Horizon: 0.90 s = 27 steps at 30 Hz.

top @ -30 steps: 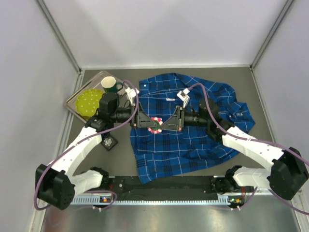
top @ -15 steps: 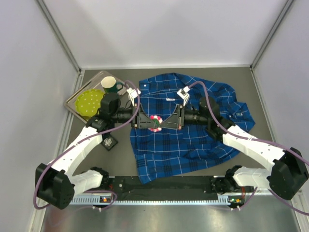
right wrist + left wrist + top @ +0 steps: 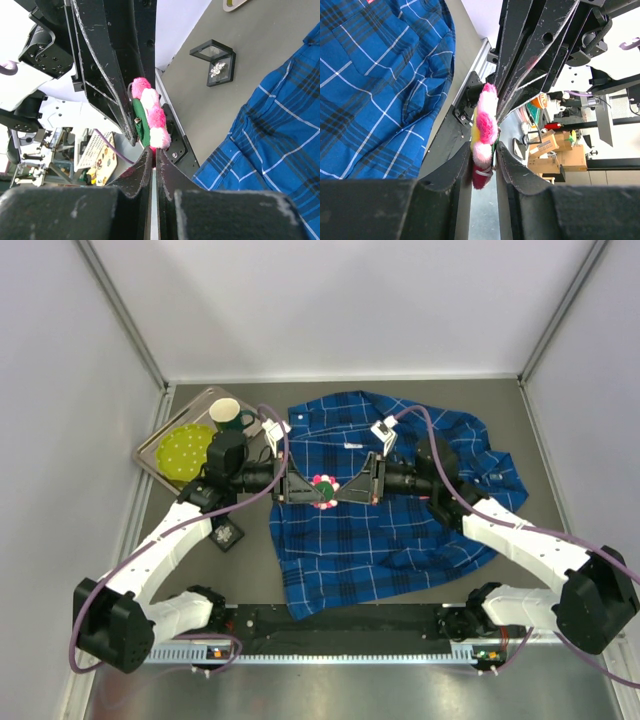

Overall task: Remove the brooch from the garment
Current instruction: Pass from the left arm to the right

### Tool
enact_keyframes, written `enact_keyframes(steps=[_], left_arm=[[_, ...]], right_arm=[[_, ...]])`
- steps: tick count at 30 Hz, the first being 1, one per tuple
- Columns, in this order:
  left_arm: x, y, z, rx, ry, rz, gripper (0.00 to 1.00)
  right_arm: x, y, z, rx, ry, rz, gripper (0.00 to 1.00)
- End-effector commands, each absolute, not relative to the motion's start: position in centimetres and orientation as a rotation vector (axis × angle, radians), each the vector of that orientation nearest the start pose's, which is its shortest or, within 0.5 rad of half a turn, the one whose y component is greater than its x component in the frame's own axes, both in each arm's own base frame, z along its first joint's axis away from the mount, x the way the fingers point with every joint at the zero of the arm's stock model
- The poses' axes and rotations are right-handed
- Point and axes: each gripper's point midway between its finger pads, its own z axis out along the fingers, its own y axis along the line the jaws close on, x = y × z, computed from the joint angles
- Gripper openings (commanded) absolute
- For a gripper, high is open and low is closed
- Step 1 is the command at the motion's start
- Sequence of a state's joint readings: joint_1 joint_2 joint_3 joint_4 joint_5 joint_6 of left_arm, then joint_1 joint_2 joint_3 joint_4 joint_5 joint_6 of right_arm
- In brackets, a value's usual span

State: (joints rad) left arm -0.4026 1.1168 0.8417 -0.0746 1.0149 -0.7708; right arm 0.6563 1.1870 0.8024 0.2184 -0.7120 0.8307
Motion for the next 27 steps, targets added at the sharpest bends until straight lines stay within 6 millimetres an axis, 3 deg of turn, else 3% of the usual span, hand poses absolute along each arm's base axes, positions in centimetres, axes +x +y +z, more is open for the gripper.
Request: enact_keyframes(steps=[1,10,13,20,27], left_arm=[[19.31,-26.33,28.74,0.468,2.013,-1.712,0.26],[19.39,-26.33,28.6,0.458,2.019,-1.709,0.17],[19.32,-26.33,28.73,0.458,2.018,-1.714,0.28],[19.21,-26.4,29.28,0.476,1.989,-1.723,0.43],[19.25,-26.37,29.07,0.471,1.995,-1.723,0.35]], right_arm=[[19.17,32.61,29.0,-0.48,1.868,1.688,0.0],[19.07,32.65,29.12,-0.482,1.865,1.703,0.0],[19.03,32.57,28.91,-0.487,1.869,1.7,0.0],[19.08,32.6,28.52,-0.483,1.882,1.692,0.0],[18.99,32.55,28.79,-0.493,1.877,1.69,0.0]])
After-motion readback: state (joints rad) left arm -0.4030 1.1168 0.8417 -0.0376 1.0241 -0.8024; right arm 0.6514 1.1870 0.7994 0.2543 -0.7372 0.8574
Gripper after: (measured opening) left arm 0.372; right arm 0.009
